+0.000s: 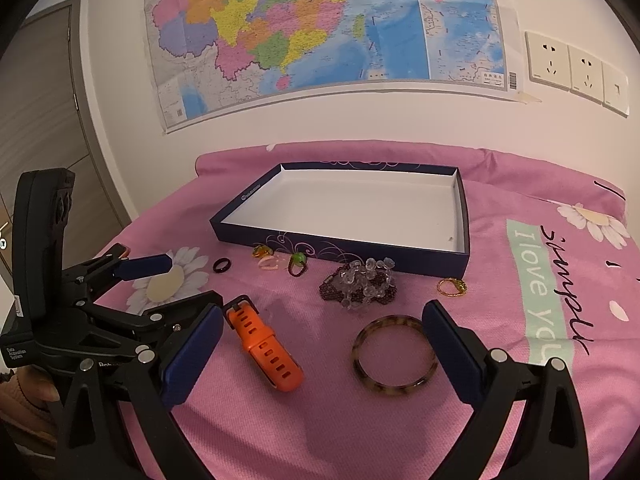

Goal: Organize jewelry
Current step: 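Move the left tool toward the orange watch band and the right tool toward the tortoiseshell bangle, then grasp the orange watch band with the left gripper while the right gripper grasps the tortoiseshell bangle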

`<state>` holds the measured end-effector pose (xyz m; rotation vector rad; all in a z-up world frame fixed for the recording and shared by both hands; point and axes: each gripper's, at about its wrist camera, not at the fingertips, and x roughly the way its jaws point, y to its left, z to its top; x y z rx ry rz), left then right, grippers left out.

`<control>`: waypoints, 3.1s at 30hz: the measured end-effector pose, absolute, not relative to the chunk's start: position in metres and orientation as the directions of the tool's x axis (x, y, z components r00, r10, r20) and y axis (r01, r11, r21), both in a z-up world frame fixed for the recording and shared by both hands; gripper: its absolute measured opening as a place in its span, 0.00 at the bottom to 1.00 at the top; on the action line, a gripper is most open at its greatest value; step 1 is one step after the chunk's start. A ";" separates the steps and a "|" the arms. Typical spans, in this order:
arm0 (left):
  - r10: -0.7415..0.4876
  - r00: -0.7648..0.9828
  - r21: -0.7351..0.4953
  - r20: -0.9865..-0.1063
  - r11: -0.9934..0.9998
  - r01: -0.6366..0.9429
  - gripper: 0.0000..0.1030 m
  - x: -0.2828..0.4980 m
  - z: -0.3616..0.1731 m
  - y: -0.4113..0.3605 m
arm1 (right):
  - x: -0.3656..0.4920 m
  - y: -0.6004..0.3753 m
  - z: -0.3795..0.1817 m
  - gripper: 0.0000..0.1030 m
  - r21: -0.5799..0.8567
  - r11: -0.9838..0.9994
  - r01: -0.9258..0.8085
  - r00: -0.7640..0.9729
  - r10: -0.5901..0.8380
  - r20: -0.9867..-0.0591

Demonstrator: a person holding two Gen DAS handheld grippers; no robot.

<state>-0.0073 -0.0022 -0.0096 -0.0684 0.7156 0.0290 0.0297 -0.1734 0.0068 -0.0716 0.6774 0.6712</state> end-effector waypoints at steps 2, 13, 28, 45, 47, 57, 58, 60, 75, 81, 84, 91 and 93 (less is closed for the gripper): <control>0.004 0.755 -0.052 -0.656 0.997 -0.051 0.94 -0.009 -0.010 -0.003 | 0.029 -0.173 0.008 0.93 0.152 0.787 -0.597 0.578 0.554 -0.600; 0.004 0.753 -0.053 -0.658 0.997 -0.052 0.94 -0.010 -0.010 -0.004 | 0.028 -0.173 0.009 0.93 0.163 0.784 -0.599 0.571 0.561 -0.599; 0.002 0.748 -0.053 -0.663 0.997 -0.050 0.94 -0.011 -0.012 -0.006 | 0.029 -0.174 0.009 0.93 0.165 0.784 -0.598 0.570 0.562 -0.600; -0.020 0.736 -0.056 -0.676 0.998 -0.024 0.94 -0.005 -0.010 -0.004 | 0.033 -0.182 0.011 0.93 0.187 0.785 -0.591 0.572 0.571 -0.589; -0.028 0.732 -0.058 -0.681 0.998 -0.015 0.94 -0.004 -0.011 -0.004 | 0.036 -0.187 0.010 0.93 0.192 0.787 -0.586 0.573 0.570 -0.588; -0.122 0.706 -0.061 -0.697 0.992 0.111 0.94 -0.004 -0.020 -0.019 | 0.063 -0.219 -0.015 0.92 0.245 0.846 -0.474 0.550 0.502 -0.667; -0.137 0.701 -0.064 -0.700 0.990 0.129 0.91 -0.003 -0.022 -0.021 | 0.064 -0.221 -0.018 0.92 0.255 0.844 -0.472 0.541 0.506 -0.672; -0.151 0.693 -0.062 -0.705 0.987 0.151 0.83 0.000 -0.024 -0.025 | 0.067 -0.222 -0.022 0.90 0.263 0.844 -0.468 0.528 0.506 -0.682; -0.257 0.626 -0.163 -0.737 0.965 0.204 0.08 0.026 -0.035 -0.025 | 0.075 -0.213 -0.030 0.66 0.251 0.837 -0.486 0.476 0.494 -0.727; -0.226 0.625 -0.197 -0.747 0.974 0.116 0.06 0.026 -0.031 -0.002 | 0.080 -0.208 -0.033 0.56 0.244 0.837 -0.490 0.458 0.485 -0.745; -0.190 0.634 -0.186 -0.750 0.980 0.073 0.06 0.022 -0.030 0.010 | 0.081 -0.204 -0.033 0.54 0.232 0.835 -0.498 0.450 0.478 -0.755; -0.149 0.628 -0.159 -0.763 0.986 0.041 0.15 0.015 -0.030 0.026 | 0.080 -0.192 -0.032 0.39 0.213 0.819 -0.533 0.424 0.477 -0.770; -0.147 0.632 -0.142 -0.761 0.988 0.058 0.25 0.014 -0.030 0.024 | 0.081 -0.192 -0.032 0.39 0.206 0.822 -0.531 0.425 0.468 -0.774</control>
